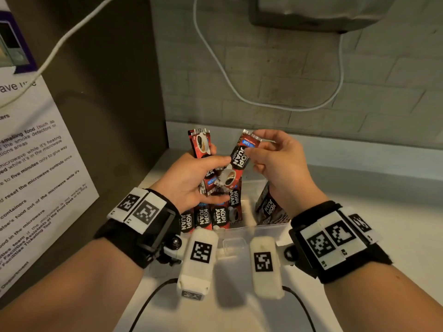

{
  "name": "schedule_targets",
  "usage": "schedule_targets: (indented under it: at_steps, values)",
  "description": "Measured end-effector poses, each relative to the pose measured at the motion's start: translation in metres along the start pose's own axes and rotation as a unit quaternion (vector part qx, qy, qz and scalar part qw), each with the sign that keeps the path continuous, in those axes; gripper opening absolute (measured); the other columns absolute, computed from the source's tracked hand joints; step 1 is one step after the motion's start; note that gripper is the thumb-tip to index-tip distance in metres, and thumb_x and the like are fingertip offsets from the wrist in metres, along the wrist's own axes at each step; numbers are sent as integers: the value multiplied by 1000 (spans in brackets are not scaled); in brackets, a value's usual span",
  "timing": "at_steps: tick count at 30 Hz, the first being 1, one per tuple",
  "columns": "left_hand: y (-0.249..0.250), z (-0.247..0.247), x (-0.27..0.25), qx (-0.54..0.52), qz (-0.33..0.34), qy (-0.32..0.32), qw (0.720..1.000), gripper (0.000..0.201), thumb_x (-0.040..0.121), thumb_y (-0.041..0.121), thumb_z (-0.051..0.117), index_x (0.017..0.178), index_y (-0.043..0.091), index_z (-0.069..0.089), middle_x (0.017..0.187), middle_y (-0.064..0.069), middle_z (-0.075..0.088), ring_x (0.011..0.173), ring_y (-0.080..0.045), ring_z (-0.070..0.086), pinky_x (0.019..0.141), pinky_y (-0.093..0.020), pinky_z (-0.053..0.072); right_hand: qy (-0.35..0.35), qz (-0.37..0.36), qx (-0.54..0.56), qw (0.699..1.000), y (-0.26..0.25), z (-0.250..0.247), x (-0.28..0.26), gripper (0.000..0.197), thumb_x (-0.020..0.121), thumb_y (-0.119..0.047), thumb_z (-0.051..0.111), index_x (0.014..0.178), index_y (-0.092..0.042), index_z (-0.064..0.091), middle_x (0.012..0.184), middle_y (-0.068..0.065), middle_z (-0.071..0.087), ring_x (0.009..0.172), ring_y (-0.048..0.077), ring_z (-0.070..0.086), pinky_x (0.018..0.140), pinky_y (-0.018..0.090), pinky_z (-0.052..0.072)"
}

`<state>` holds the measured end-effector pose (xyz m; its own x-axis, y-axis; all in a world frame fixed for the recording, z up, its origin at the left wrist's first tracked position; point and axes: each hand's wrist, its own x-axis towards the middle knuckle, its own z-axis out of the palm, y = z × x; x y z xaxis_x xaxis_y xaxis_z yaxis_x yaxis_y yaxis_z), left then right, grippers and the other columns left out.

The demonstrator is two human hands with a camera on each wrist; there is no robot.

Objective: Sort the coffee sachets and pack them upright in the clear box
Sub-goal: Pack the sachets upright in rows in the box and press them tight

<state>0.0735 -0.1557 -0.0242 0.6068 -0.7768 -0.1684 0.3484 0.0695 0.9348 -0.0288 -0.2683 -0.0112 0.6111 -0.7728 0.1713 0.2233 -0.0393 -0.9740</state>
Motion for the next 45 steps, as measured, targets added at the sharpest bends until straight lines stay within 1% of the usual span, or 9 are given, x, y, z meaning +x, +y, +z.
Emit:
schedule_targets:
  at_steps: [3,9,13,16,20,29,34,38,45]
  values:
    - [-3,3,-2,-13,19,9,1000,27,83,5,70,79,25,52,94,-7,69,95,-32,70,77,-56,56,14,0,26,1000,2,6,-3,23,79,8,67,87,-13,60,67,-3,60,51,4,54,46,17,39]
    - [-7,4,1,-50,61,53,995,34,80,-6,67,78,23,50,91,-9,69,84,-27,68,64,-38,55,-44,72,0,996,6,11,-15,7,82,-3,69,83,-8,64,53,-4,59,38,3,46,37,16,36]
    - [-8,4,4,-50,44,95,993,18,88,17,68,83,25,54,91,1,68,91,-19,68,69,-43,59,12,91,14,996,16,10,-10,14,89,1,60,79,-10,60,67,8,61,42,9,49,40,19,44]
    - [-2,-3,5,-70,38,139,987,11,89,30,67,87,28,56,85,6,65,91,-13,67,79,-49,55,82,83,-60,991,34,9,1,26,91,2,53,71,-13,57,73,11,62,53,19,58,57,33,58]
    - [3,-9,6,-94,42,150,983,13,87,29,69,83,28,57,72,9,62,78,-10,64,75,-41,54,67,107,-210,969,62,14,0,25,88,1,52,67,-11,60,79,16,68,75,34,69,70,53,57]
    - [4,-16,-2,-99,0,120,988,11,88,14,66,83,19,58,78,1,62,72,-13,63,55,-31,53,37,165,-378,910,71,10,-5,21,90,0,49,110,-1,56,110,16,61,102,31,60,82,36,52]
    - [3,-16,-8,-92,-29,87,992,16,87,4,56,96,16,60,89,-4,62,80,-18,63,62,-39,57,25,192,-389,901,66,10,-6,16,92,-3,48,104,2,56,110,19,62,102,32,61,76,33,50]
    - [5,-19,-12,-92,-42,78,992,15,90,7,51,95,16,63,84,-4,59,76,-18,62,57,-40,57,12,200,-409,890,64,11,-7,12,92,-2,48,81,-3,50,108,18,63,98,30,61,69,29,43]
    - [5,-16,-14,-88,-50,76,992,22,93,3,45,104,11,62,86,-6,62,75,-19,66,56,-42,59,-11,195,-449,872,66,13,-6,8,92,-3,49,97,-2,56,110,17,63,101,30,62,69,28,42]
